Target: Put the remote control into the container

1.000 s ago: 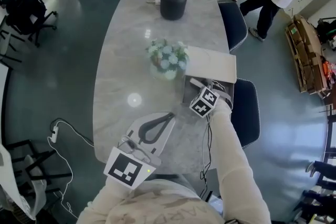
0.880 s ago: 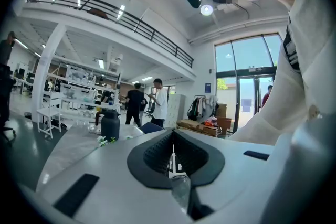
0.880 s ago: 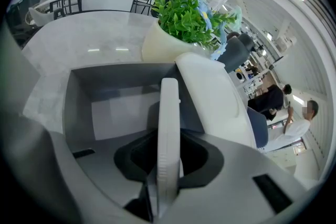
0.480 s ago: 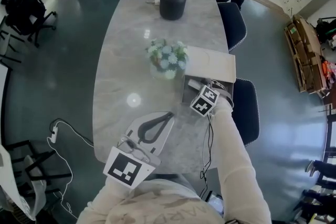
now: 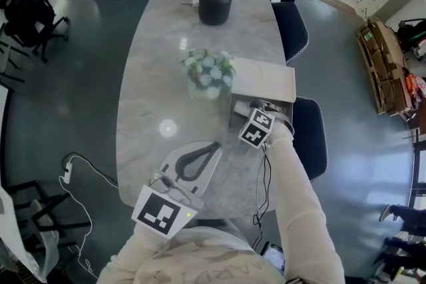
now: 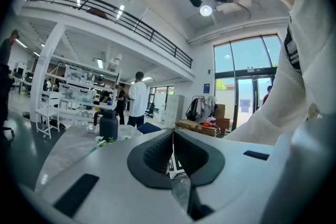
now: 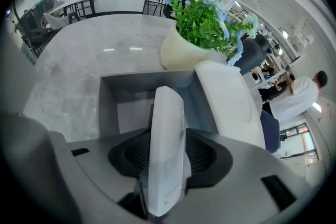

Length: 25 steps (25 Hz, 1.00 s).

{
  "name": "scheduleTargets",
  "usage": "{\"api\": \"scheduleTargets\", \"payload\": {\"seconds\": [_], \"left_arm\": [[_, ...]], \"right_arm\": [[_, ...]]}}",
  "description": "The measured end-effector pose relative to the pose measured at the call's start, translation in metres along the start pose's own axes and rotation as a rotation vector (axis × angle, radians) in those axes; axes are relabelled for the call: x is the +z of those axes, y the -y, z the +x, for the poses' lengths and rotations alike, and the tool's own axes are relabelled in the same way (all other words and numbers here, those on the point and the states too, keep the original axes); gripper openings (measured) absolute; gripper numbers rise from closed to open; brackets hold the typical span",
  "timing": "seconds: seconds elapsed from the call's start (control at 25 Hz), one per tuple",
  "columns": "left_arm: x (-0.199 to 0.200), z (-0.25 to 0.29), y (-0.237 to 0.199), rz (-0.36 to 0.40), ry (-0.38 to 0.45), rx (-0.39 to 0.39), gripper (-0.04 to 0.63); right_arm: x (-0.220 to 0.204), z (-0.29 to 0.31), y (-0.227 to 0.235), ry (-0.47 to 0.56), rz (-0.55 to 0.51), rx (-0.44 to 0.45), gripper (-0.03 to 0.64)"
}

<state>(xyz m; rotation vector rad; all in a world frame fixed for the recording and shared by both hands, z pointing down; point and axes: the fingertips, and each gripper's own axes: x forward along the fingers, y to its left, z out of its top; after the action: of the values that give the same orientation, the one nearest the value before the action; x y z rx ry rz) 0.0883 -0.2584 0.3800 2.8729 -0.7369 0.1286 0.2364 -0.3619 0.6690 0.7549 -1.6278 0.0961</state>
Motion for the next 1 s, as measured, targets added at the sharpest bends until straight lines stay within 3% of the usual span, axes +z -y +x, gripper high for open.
{"api": "scheduleTargets", "payload": {"seconds": [0.76,1.0], "left_arm": [[0.001,-0.004,0.0,-0.004,-0.003,0.003,0.014],[0.001,-0.005,0.0,0.003,-0.004,0.003,0.014]], "right_arm": [[0.016,-0.013,-0.015,0.031,0.095,0.185,0.213],[0.015,-0.009,-0.014,0.04,0.136,0.174,0.213]]}}
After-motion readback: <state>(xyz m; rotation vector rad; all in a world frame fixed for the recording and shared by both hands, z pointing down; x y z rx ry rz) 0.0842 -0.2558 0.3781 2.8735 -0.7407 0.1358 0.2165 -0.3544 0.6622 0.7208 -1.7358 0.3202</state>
